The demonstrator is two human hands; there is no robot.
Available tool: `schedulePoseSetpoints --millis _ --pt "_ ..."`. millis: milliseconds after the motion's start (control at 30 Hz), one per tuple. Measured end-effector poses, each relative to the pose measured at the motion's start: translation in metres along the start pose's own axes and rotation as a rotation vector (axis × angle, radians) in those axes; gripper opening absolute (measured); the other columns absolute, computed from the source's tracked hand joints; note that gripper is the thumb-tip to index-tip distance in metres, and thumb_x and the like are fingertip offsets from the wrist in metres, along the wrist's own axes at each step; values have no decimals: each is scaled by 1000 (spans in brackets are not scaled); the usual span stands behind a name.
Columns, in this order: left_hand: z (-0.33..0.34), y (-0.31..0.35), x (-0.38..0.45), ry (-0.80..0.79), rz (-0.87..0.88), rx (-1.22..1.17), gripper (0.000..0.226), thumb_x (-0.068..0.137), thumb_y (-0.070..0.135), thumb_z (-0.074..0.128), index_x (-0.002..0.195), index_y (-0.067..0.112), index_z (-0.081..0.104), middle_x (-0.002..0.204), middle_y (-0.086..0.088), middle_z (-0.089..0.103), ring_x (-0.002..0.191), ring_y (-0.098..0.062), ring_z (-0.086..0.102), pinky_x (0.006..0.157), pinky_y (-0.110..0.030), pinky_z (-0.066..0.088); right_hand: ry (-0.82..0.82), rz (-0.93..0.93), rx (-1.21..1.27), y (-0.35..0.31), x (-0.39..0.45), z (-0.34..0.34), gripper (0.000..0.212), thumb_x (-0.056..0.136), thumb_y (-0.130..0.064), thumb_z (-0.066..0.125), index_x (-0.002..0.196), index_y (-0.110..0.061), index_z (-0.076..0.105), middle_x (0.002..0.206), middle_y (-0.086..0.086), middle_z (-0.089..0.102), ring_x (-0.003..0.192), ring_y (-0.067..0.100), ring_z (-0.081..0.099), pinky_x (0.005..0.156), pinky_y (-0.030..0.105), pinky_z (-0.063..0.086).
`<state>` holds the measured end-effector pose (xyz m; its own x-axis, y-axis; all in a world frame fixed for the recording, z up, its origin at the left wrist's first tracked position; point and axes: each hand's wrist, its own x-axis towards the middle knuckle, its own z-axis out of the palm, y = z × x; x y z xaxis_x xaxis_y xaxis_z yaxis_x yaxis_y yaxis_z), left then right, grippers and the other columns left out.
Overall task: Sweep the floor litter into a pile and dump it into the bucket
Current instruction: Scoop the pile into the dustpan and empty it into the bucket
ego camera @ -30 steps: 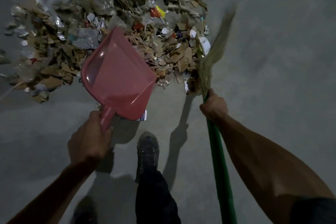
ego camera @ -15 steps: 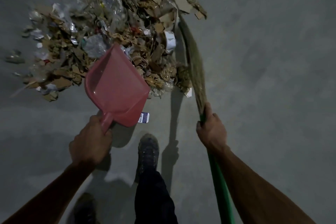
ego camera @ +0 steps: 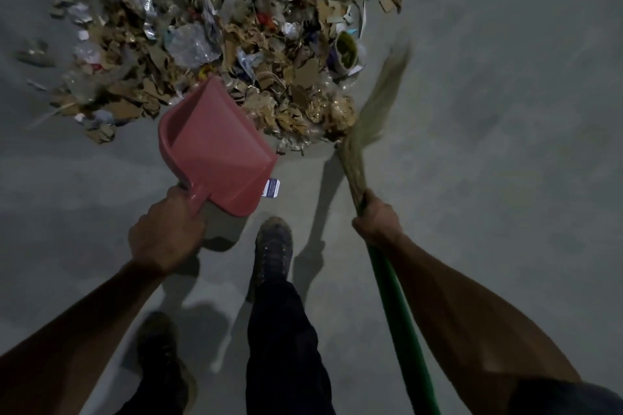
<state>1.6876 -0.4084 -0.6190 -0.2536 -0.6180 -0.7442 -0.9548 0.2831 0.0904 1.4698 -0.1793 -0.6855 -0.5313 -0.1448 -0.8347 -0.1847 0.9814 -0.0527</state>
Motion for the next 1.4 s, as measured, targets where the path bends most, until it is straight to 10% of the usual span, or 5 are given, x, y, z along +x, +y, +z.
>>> schedulePoseSetpoints --millis 300,467,833,1067,1400 --pt "-2 -25 -22 23 26 -46 35 93 23 55 123 8 46 92 -7 44 80 -26 44 71 -34 37 81 -75 30 -25 -34 3 60 87 -19 59 142 -20 35 112 11 60 83 24 54 70 29 48" --pt "-11 -53 -30 -2 23 -136 18 92 28 56 98 12 49 83 -9 53 77 -30 53 69 -34 41 211 -13 55 -10 -95 6 61 89 -20 57 144 -20 32 122 16 61 93 35 62 74 35 52" --pt "-20 -121 -68 -207 -77 -373 51 78 57 54 101 12 64 100 -15 68 86 -34 66 81 -39 55 291 -201 223 -25 -211 47 72 90 -22 60 151 -30 23 130 16 59 87 37 66 73 52 59" --pt "22 -126 -68 -254 -183 -498 23 79 27 64 82 4 63 75 -17 68 53 -26 60 49 -26 46 219 -349 38 -36 -180 54 74 92 -21 63 154 -22 23 127 17 61 105 36 61 79 29 41" --pt "123 -113 -24 -193 -348 -587 13 84 14 64 84 1 64 67 -19 65 51 -26 59 54 -35 53 176 -490 67 -16 -66 63 75 93 -19 60 154 -28 17 128 13 60 86 21 58 79 32 51"
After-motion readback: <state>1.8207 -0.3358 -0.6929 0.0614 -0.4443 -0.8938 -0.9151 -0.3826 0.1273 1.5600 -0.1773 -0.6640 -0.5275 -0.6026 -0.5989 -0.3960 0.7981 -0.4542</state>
